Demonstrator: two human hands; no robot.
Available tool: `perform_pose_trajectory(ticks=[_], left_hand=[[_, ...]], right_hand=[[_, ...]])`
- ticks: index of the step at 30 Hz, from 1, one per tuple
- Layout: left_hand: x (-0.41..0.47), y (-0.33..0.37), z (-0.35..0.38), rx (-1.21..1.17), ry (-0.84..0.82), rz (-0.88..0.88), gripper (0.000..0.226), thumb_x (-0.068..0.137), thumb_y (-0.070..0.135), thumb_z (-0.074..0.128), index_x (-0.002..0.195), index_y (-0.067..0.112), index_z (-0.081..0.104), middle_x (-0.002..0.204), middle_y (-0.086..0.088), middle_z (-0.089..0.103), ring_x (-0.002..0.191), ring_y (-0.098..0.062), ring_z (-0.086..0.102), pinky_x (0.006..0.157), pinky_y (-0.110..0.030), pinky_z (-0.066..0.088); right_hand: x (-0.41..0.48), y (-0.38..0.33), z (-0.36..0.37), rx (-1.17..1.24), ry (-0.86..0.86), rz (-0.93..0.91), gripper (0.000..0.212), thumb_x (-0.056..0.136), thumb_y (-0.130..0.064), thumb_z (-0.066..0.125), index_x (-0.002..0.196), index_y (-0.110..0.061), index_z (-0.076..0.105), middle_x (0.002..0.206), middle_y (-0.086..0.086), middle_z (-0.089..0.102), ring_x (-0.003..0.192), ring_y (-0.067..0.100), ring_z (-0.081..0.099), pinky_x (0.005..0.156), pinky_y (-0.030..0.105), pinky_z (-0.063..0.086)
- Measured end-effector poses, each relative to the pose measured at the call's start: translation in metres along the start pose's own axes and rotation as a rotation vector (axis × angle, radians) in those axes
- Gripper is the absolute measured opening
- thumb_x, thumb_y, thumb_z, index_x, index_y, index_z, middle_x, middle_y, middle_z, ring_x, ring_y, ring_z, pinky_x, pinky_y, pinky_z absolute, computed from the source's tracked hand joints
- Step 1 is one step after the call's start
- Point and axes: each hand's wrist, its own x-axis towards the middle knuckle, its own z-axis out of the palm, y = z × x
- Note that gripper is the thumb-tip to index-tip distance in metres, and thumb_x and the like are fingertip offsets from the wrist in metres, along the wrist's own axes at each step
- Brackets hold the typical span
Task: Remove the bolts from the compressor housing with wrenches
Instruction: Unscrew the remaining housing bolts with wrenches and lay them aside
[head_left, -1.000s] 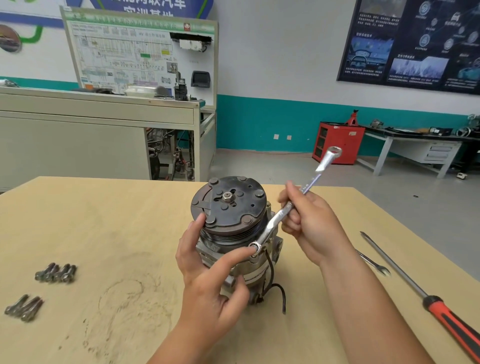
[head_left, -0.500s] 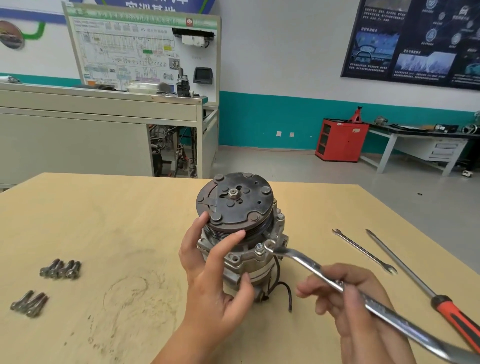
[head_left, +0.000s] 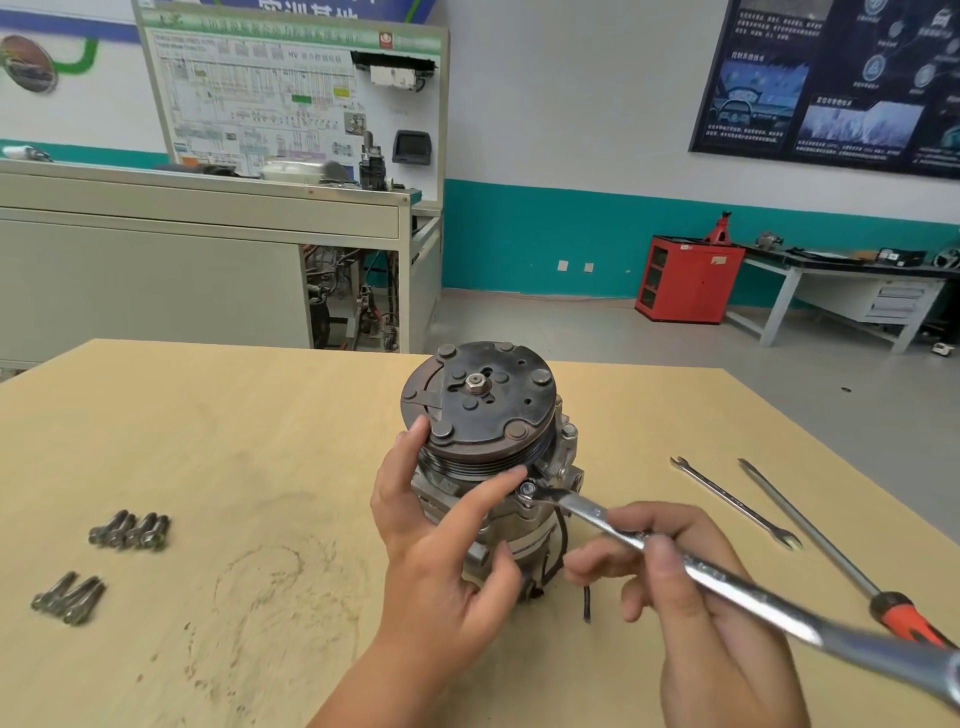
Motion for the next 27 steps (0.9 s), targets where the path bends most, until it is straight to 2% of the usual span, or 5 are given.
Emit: perform_pose_trajectory(ticks=[6, 11, 16, 24, 27], left_hand=[[-0.001, 0.001, 0.000, -0.022, 0.006, -0.012, 0.045, 0.071, 0.021, 0.053, 0.112, 0.038, 0.061, 0.149, -0.006, 0.018, 0.146, -0.023, 0.012, 0.117, -0.041, 0.019], [0.000, 0.002, 0.000, -0.033, 0.018, 0.015, 0.042, 0.069, 0.019, 0.054, 0.106, 0.038, 0.063, 0.153, 0.001, 0.015, 0.145, -0.022, 0.014, 0.116, -0.035, 0.021], [-0.001, 0.002, -0.001, -0.052, 0.001, -0.007, 0.047, 0.069, 0.021, 0.053, 0.112, 0.039, 0.059, 0.150, -0.003, 0.018, 0.145, -0.024, 0.015, 0.117, -0.037, 0.021], [0.000, 0.002, -0.002, -0.050, 0.001, -0.046, 0.043, 0.071, 0.024, 0.053, 0.111, 0.036, 0.056, 0.151, -0.001, 0.016, 0.144, -0.024, 0.016, 0.116, -0.034, 0.019], [0.001, 0.004, -0.003, -0.053, 0.001, -0.041, 0.043, 0.071, 0.024, 0.053, 0.112, 0.036, 0.056, 0.148, -0.002, 0.022, 0.144, -0.021, 0.017, 0.116, -0.031, 0.018]], right_hand=[[0.070, 0.013, -0.009, 0.127, 0.024, 0.198, 0.030, 0.098, -0.013, 0.037, 0.079, -0.016, 0.060, 0.045, -0.003, 0.054, 0.041, 0.006, 0.048, 0.040, 0.014, 0.037], [0.109, 0.025, -0.002, -0.038, -0.156, 0.260, 0.026, 0.097, -0.024, 0.044, 0.084, -0.023, 0.066, 0.044, -0.011, 0.049, 0.043, 0.001, 0.044, 0.042, 0.012, 0.037], [0.095, 0.014, -0.022, 0.269, -0.215, 0.163, 0.020, 0.080, -0.034, 0.060, 0.084, -0.020, 0.075, 0.046, -0.009, 0.042, 0.043, 0.002, 0.034, 0.043, 0.013, 0.029], [0.026, 0.008, -0.033, 0.498, 0.097, 0.109, 0.022, 0.066, -0.041, 0.066, 0.065, -0.020, 0.072, 0.052, 0.001, 0.062, 0.046, 0.010, 0.057, 0.045, 0.011, 0.041], [0.007, 0.004, -0.024, 0.416, 0.062, 0.141, 0.039, 0.054, -0.065, 0.073, 0.068, -0.029, 0.073, 0.059, 0.008, 0.069, 0.050, 0.017, 0.066, 0.043, 0.009, 0.040]])
